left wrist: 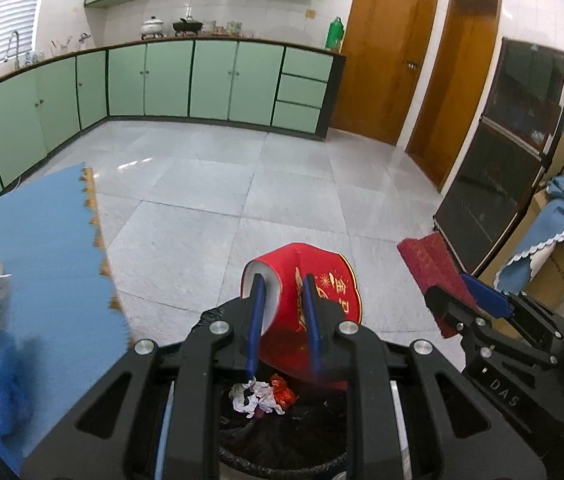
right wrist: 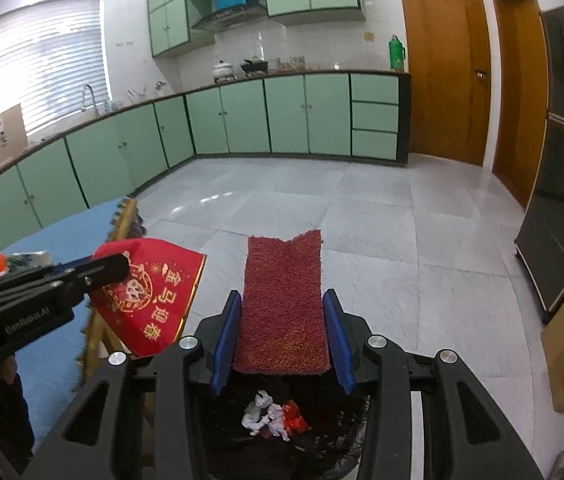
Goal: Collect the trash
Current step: 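Carry red cup and scouring pad over the black bin and open both grippers, then move both tools back to the trash pile on the mat, then grasp the orange mesh net with the left gripper while the right grasps the green wrapper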
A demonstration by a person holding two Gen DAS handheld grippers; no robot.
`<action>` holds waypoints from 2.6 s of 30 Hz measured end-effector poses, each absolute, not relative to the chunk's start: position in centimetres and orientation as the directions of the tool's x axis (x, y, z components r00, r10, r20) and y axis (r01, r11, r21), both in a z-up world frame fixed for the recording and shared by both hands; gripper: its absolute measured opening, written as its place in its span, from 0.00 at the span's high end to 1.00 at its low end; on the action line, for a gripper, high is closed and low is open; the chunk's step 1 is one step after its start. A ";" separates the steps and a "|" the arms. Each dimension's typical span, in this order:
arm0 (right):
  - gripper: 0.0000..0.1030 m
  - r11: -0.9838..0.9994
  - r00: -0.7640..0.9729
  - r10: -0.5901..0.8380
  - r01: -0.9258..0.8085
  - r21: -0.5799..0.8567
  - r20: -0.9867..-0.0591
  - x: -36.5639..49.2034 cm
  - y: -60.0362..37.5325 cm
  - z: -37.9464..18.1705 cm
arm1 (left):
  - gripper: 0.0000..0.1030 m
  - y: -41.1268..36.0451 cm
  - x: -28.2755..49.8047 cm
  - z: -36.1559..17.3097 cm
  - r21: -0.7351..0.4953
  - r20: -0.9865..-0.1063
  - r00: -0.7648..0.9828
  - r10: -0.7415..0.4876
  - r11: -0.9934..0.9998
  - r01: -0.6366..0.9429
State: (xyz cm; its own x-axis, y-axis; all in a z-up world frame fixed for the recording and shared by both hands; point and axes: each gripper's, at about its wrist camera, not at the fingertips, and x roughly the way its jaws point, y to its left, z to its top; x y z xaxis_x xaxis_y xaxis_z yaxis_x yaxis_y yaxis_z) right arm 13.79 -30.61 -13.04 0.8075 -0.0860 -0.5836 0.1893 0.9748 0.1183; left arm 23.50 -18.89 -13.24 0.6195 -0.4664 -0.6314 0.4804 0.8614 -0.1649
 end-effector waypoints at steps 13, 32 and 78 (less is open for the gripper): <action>0.44 0.965 0.745 -0.104 0.236 0.114 -0.659 15.7 -32.8 -17.1 | 0.61 -20.9 27.0 -15.9 -0.177 -0.694 0.557 -0.457 0.858 0.483; 0.06 0.963 0.834 -0.130 0.235 0.133 -0.537 12.0 -28.5 -9.3 | 0.17 -10.5 20.5 -6.0 -0.123 -0.501 0.777 -0.381 0.920 0.372; 0.08 0.993 0.826 0.115 -0.075 0.095 -0.552 19.2 -1.2 -8.7 | 0.16 16.7 15.8 -6.2 -0.051 -0.504 0.859 0.095 0.989 -0.139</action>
